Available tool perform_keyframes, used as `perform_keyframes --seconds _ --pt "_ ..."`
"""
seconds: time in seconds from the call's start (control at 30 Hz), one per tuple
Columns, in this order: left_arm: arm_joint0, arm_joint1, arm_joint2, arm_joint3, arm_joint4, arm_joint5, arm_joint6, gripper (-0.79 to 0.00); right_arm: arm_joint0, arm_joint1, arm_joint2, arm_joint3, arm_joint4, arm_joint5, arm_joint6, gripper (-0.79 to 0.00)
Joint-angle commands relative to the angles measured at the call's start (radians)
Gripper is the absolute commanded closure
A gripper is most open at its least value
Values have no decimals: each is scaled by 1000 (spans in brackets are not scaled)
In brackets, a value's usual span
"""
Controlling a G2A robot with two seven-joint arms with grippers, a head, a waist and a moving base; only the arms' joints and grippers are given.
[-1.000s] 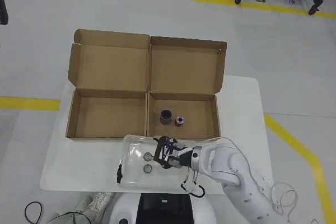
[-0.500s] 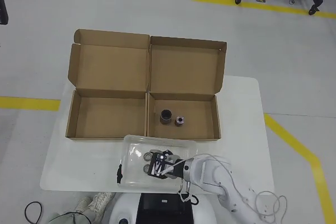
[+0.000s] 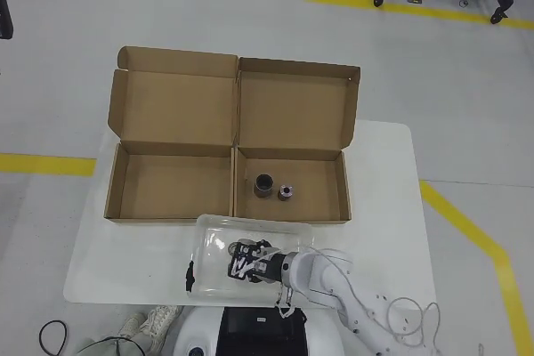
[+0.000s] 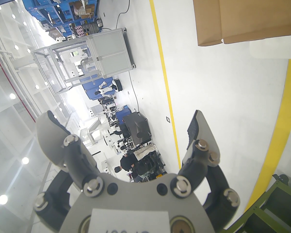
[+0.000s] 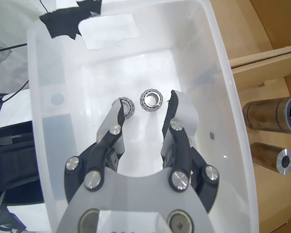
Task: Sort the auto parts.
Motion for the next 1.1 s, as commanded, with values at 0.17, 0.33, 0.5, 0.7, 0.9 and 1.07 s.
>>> perform_keyframes --seconds 0.17,0.33,0.5,0.7,0.9,1.07 --pt "0 0 0 0 0 0 0 -785 46 -20 -52 47 -17 57 56 -345" --pt "0 0 0 0 0 0 0 -785 81 -36 -84 88 -16 84 76 -382" --pt "0 0 0 0 0 0 0 -785 107 -47 -102 126 -9 86 57 -376" --pt "0 0 0 0 0 0 0 -785 128 -56 -111 160 5 86 42 -363" --pt "0 0 0 0 0 0 0 -785 146 -65 -115 195 25 84 26 -348" --pt "0 0 0 0 0 0 0 -785 163 -74 -127 226 42 73 15 -345"
